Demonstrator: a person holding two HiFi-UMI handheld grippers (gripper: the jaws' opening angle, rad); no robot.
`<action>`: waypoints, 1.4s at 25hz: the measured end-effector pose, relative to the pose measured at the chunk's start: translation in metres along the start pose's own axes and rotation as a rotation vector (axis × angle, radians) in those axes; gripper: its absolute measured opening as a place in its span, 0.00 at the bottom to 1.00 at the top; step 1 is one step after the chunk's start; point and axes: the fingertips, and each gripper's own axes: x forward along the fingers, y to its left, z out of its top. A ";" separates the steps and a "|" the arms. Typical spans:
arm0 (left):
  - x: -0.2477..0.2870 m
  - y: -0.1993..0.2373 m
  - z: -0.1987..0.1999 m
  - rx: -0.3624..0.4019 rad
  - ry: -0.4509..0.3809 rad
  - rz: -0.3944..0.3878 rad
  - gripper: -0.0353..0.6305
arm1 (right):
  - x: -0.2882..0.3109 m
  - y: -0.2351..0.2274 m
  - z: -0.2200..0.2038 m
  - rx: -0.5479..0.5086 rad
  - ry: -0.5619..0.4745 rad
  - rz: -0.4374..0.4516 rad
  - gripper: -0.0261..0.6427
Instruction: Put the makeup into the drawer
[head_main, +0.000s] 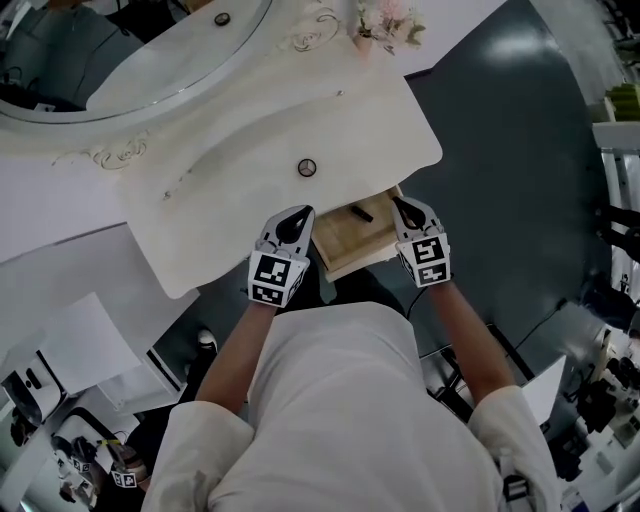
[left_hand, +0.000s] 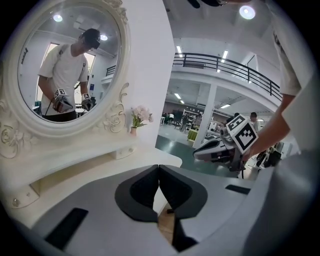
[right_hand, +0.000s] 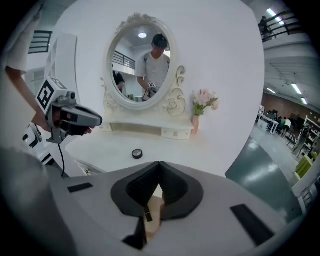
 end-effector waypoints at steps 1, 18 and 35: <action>-0.001 -0.001 0.002 0.003 -0.002 -0.009 0.08 | -0.004 -0.001 0.006 0.009 -0.030 -0.008 0.08; 0.015 0.027 0.002 0.048 0.037 -0.021 0.08 | -0.015 -0.001 0.023 0.112 -0.117 -0.044 0.08; 0.102 0.065 -0.083 0.110 0.379 -0.073 0.46 | 0.004 0.013 -0.028 0.173 -0.022 -0.014 0.08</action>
